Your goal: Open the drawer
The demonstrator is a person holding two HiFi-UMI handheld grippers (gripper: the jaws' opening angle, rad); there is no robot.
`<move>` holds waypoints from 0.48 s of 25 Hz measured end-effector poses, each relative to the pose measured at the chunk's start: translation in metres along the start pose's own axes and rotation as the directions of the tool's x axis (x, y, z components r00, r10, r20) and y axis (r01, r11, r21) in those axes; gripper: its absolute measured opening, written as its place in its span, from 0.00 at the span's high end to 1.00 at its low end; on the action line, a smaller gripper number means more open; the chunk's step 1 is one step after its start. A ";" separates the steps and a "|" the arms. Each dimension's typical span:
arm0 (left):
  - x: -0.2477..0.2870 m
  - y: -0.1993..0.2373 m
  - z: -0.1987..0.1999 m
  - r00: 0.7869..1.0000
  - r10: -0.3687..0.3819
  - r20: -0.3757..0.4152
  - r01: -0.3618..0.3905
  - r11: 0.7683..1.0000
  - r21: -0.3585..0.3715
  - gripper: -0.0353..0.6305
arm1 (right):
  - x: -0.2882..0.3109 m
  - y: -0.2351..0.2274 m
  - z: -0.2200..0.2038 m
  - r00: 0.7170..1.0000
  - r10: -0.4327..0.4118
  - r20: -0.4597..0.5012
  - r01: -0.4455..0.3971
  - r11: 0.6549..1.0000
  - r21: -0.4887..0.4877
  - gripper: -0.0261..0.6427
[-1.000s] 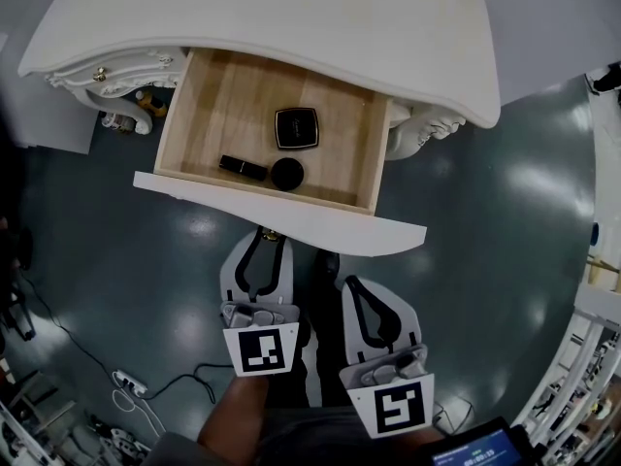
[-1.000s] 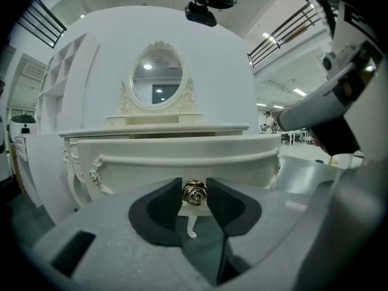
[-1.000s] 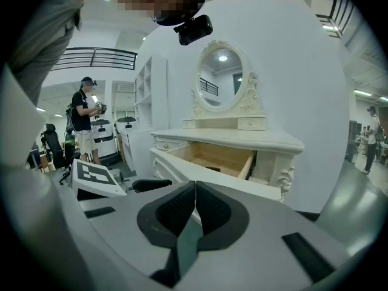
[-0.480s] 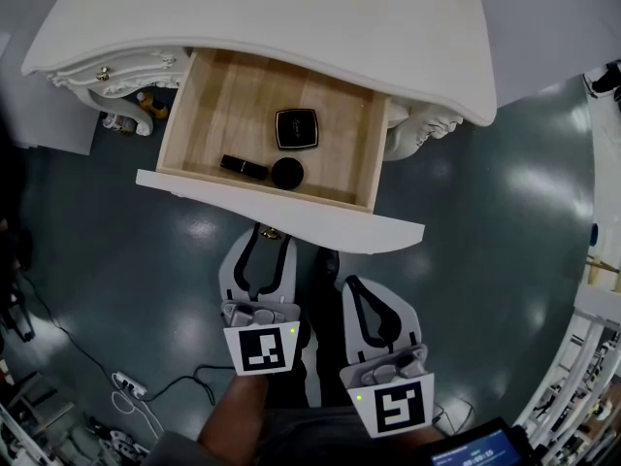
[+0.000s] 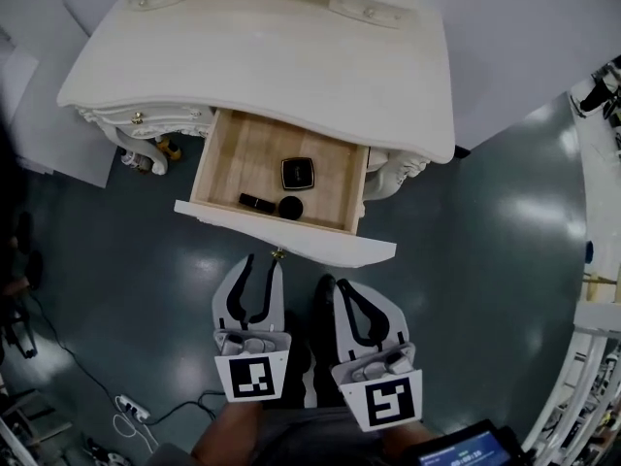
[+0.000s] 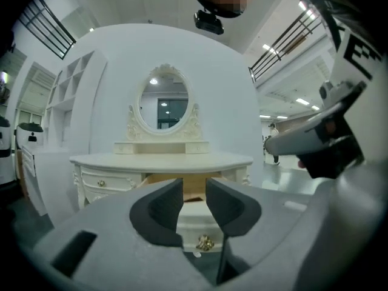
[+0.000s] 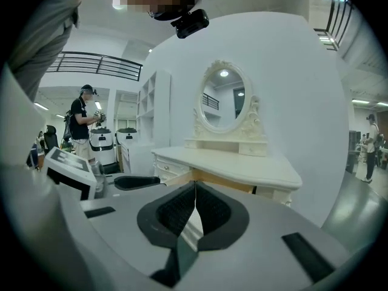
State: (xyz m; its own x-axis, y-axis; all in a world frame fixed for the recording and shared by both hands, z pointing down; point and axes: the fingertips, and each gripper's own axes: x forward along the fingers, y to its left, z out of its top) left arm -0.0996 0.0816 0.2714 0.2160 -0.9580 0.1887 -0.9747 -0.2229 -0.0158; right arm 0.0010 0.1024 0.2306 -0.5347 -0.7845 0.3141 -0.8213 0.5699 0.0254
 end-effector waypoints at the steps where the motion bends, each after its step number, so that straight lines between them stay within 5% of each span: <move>1: -0.004 0.000 0.020 1.000 -0.004 0.022 0.004 1.000 0.002 0.76 | -0.002 0.000 0.015 1.000 -0.004 0.020 0.004 1.000 -0.003 0.94; 8: -0.036 -0.002 0.148 0.986 -0.031 0.162 0.029 0.999 0.015 0.88 | -0.015 0.002 0.103 0.991 -0.017 0.133 0.016 1.000 0.008 0.94; 12: -0.051 -0.002 0.184 0.988 -0.033 0.151 0.022 0.997 0.075 0.92 | -0.024 0.004 0.138 0.986 -0.020 0.165 0.021 1.000 -0.001 0.94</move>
State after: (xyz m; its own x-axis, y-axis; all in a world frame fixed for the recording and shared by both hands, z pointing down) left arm -0.0978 0.0978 0.0810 0.2542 -0.9664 0.0385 -0.9627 -0.2566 -0.0855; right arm -0.0164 0.0898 0.0920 -0.5432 -0.8255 0.1530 -0.8321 0.5537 0.0328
